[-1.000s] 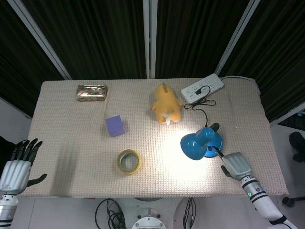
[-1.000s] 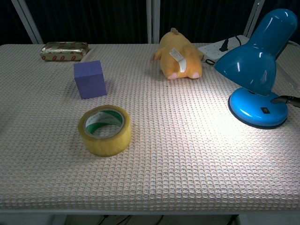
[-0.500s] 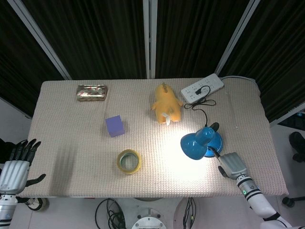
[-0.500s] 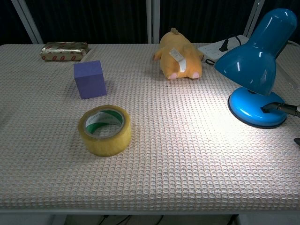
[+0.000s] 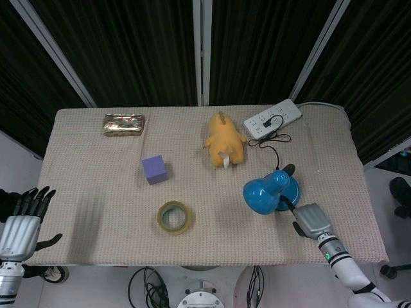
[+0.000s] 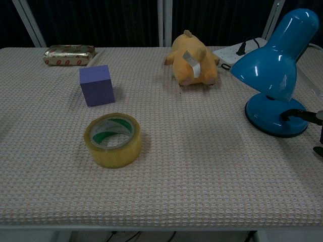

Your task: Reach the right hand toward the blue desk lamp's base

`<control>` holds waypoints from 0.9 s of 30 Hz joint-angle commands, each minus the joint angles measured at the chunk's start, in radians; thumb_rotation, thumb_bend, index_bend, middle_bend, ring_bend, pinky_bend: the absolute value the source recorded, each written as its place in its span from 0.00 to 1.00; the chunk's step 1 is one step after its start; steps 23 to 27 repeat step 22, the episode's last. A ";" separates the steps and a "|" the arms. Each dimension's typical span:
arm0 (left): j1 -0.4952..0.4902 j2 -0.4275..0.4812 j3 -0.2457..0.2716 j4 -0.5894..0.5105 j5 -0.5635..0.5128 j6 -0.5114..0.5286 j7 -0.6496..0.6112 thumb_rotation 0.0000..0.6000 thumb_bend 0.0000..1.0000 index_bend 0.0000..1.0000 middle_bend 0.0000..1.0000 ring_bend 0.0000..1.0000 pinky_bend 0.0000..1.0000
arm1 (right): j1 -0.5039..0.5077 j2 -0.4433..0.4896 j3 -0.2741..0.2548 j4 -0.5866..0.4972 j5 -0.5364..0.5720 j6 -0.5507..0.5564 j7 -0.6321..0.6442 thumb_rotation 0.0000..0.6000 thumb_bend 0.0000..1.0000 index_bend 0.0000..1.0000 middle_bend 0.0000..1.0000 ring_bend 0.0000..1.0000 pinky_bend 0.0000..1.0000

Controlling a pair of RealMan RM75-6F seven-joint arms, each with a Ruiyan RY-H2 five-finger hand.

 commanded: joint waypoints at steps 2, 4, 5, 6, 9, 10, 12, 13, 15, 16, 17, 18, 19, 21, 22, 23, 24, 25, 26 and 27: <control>0.002 0.001 -0.001 -0.004 0.002 0.005 0.002 1.00 0.10 0.05 0.01 0.00 0.00 | -0.037 0.048 -0.009 -0.043 -0.064 0.104 0.020 1.00 0.46 0.00 0.93 0.99 0.97; 0.003 0.002 -0.001 -0.005 0.004 0.008 0.001 1.00 0.10 0.05 0.01 0.00 0.00 | -0.065 0.083 -0.010 -0.052 -0.082 0.161 0.044 1.00 0.45 0.00 0.93 0.99 0.97; 0.003 0.002 -0.001 -0.004 0.005 0.010 -0.001 1.00 0.10 0.05 0.01 0.00 0.00 | -0.085 0.108 -0.010 -0.050 -0.095 0.200 0.064 1.00 0.45 0.00 0.93 0.99 0.97; 0.003 0.003 0.000 -0.004 0.007 0.011 -0.002 1.00 0.09 0.05 0.01 0.00 0.00 | -0.101 0.126 -0.010 -0.046 -0.105 0.232 0.085 1.00 0.43 0.00 0.93 0.98 0.97; 0.003 0.003 0.000 -0.003 0.011 0.013 -0.007 1.00 0.10 0.05 0.01 0.00 0.00 | -0.165 0.177 -0.018 -0.008 -0.161 0.349 0.188 1.00 0.34 0.00 0.80 0.84 0.87; 0.003 0.003 0.000 -0.003 0.013 0.013 -0.007 1.00 0.10 0.05 0.01 0.00 0.00 | -0.185 0.190 -0.025 0.010 -0.180 0.382 0.218 1.00 0.32 0.00 0.71 0.73 0.78; 0.000 0.002 0.001 -0.003 0.016 0.010 -0.002 1.00 0.09 0.05 0.01 0.00 0.00 | -0.229 0.220 -0.043 0.044 -0.211 0.445 0.264 1.00 0.24 0.00 0.41 0.36 0.56; -0.001 0.002 0.002 -0.003 0.017 0.007 0.000 1.00 0.09 0.05 0.01 0.00 0.00 | -0.247 0.228 -0.046 0.054 -0.217 0.473 0.276 1.00 0.20 0.00 0.24 0.16 0.45; -0.005 0.000 0.002 -0.006 0.019 0.001 0.005 1.00 0.09 0.05 0.01 0.00 0.00 | -0.286 0.242 -0.044 0.062 -0.207 0.525 0.280 1.00 0.15 0.00 0.05 0.01 0.26; -0.006 -0.001 0.003 -0.007 0.022 0.000 0.006 1.00 0.10 0.05 0.01 0.00 0.00 | -0.300 0.247 -0.039 0.061 -0.195 0.544 0.272 1.00 0.12 0.00 0.01 0.00 0.16; -0.009 -0.002 0.003 -0.010 0.027 0.000 0.005 1.00 0.09 0.05 0.01 0.00 0.00 | -0.315 0.249 -0.030 0.058 -0.181 0.566 0.269 1.00 0.10 0.00 0.00 0.00 0.11; -0.010 -0.002 0.003 -0.011 0.032 0.001 0.004 1.00 0.09 0.05 0.01 0.00 0.00 | -0.324 0.248 -0.023 0.057 -0.174 0.580 0.276 1.00 0.07 0.00 0.00 0.00 0.06; -0.011 -0.002 0.003 -0.011 0.036 0.002 0.004 1.00 0.09 0.05 0.01 0.00 0.00 | -0.331 0.247 -0.017 0.058 -0.168 0.588 0.290 1.00 0.06 0.00 0.00 0.00 0.03; -0.013 -0.002 0.000 -0.010 0.040 0.007 0.006 1.00 0.09 0.05 0.01 0.00 0.00 | -0.341 0.244 -0.006 0.068 -0.159 0.598 0.312 1.00 0.06 0.00 0.00 0.00 0.00; -0.013 -0.001 -0.001 -0.010 0.039 0.009 0.006 1.00 0.08 0.05 0.01 0.00 0.00 | -0.343 0.240 -0.001 0.076 -0.158 0.603 0.316 1.00 0.05 0.00 0.00 0.00 0.00; -0.013 -0.001 -0.001 -0.010 0.039 0.009 0.006 1.00 0.08 0.05 0.01 0.00 0.00 | -0.343 0.240 -0.001 0.076 -0.158 0.603 0.316 1.00 0.05 0.00 0.00 0.00 0.00; -0.013 -0.001 -0.001 -0.010 0.039 0.009 0.006 1.00 0.08 0.05 0.01 0.00 0.00 | -0.343 0.240 -0.001 0.076 -0.158 0.603 0.316 1.00 0.05 0.00 0.00 0.00 0.00; -0.013 -0.001 -0.001 -0.010 0.039 0.009 0.006 1.00 0.08 0.05 0.01 0.00 0.00 | -0.343 0.240 -0.001 0.076 -0.158 0.603 0.316 1.00 0.05 0.00 0.00 0.00 0.00; -0.013 -0.001 -0.001 -0.010 0.039 0.009 0.006 1.00 0.08 0.05 0.01 0.00 0.00 | -0.343 0.240 -0.001 0.076 -0.158 0.603 0.316 1.00 0.05 0.00 0.00 0.00 0.00; -0.013 -0.001 -0.001 -0.010 0.039 0.009 0.006 1.00 0.08 0.05 0.01 0.00 0.00 | -0.343 0.240 -0.001 0.076 -0.158 0.603 0.316 1.00 0.05 0.00 0.00 0.00 0.00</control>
